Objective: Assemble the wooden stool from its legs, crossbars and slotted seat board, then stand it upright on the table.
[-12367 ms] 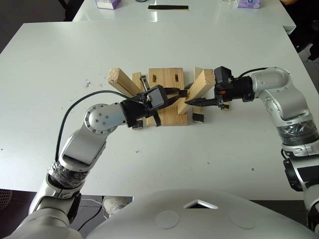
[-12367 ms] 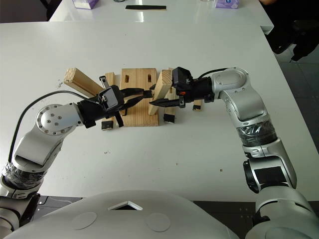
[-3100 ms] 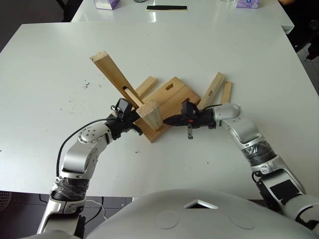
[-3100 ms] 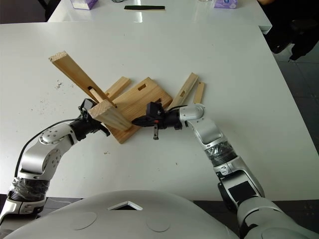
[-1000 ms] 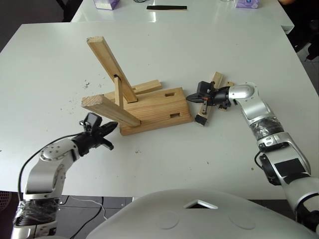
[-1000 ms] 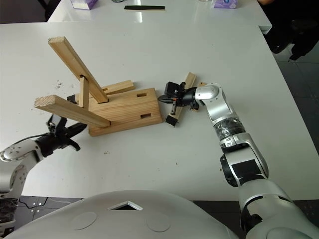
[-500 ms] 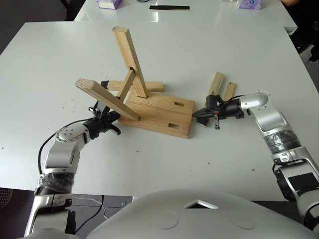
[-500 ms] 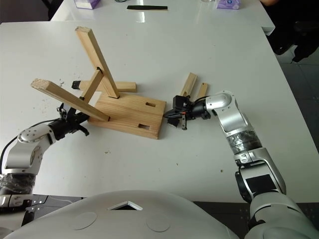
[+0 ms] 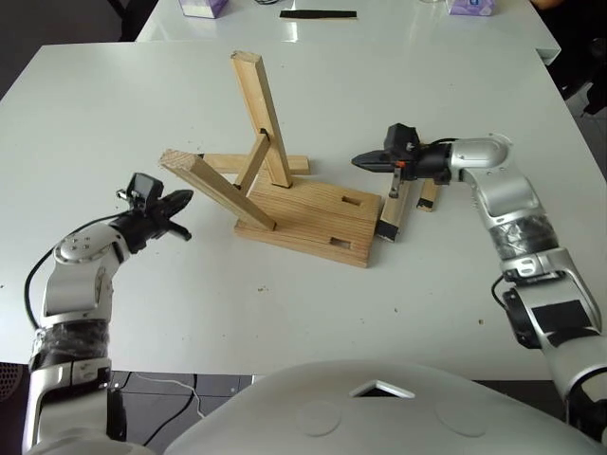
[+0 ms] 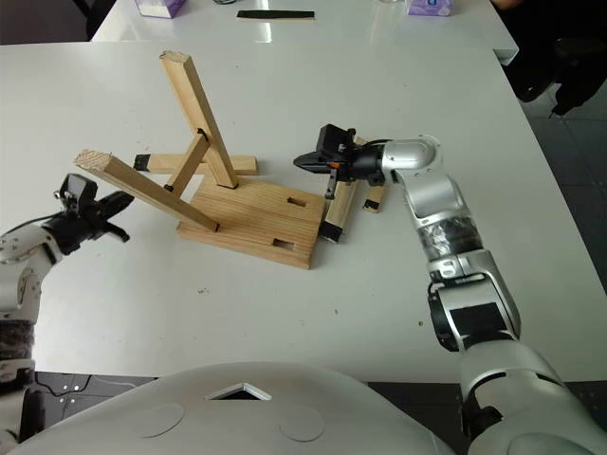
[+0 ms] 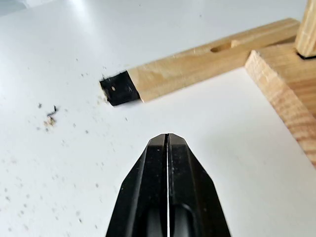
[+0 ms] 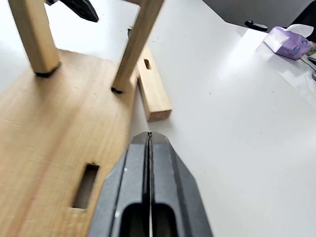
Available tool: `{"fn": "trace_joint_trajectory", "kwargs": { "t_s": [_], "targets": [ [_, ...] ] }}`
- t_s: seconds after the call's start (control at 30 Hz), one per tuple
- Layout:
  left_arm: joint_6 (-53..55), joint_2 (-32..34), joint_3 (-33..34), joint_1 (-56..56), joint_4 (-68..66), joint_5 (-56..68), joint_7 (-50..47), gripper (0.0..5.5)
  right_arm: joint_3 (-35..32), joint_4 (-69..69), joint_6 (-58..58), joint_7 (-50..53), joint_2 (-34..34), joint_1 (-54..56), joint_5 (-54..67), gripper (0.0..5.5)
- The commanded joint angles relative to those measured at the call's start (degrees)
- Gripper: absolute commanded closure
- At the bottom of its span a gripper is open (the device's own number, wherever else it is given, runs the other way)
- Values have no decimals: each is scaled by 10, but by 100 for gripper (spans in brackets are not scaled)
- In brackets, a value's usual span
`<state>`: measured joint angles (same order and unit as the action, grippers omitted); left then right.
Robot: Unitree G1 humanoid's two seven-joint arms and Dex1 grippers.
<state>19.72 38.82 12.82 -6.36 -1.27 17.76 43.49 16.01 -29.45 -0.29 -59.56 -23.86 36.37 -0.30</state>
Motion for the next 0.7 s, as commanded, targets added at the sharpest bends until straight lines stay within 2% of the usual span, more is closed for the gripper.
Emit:
{"fn": "trace_joint_trajectory", "kwargs": {
  "t_s": [0.03,0.17,0.3,0.4,0.57,0.7],
  "targets": [
    [54,6,-31,-128,170,46,43,550,25,-140,-64,20,27,56,-46,548],
    [88,-30,-74,-171,258,63,17,550,40,-185,-98,-42,26,63,-51,548],
    [97,-93,-158,-98,220,25,-30,550,48,-186,-110,-117,23,61,-42,548],
    [89,-121,-191,-49,163,-6,-54,550,52,-159,-105,-156,19,46,-37,548],
    [67,-135,-193,-37,129,-16,-68,550,52,-117,-93,-175,16,18,-29,548],
    [46,-141,-192,-12,89,-25,-74,550,39,-64,-60,-145,23,-18,-21,548]
  ]
}}
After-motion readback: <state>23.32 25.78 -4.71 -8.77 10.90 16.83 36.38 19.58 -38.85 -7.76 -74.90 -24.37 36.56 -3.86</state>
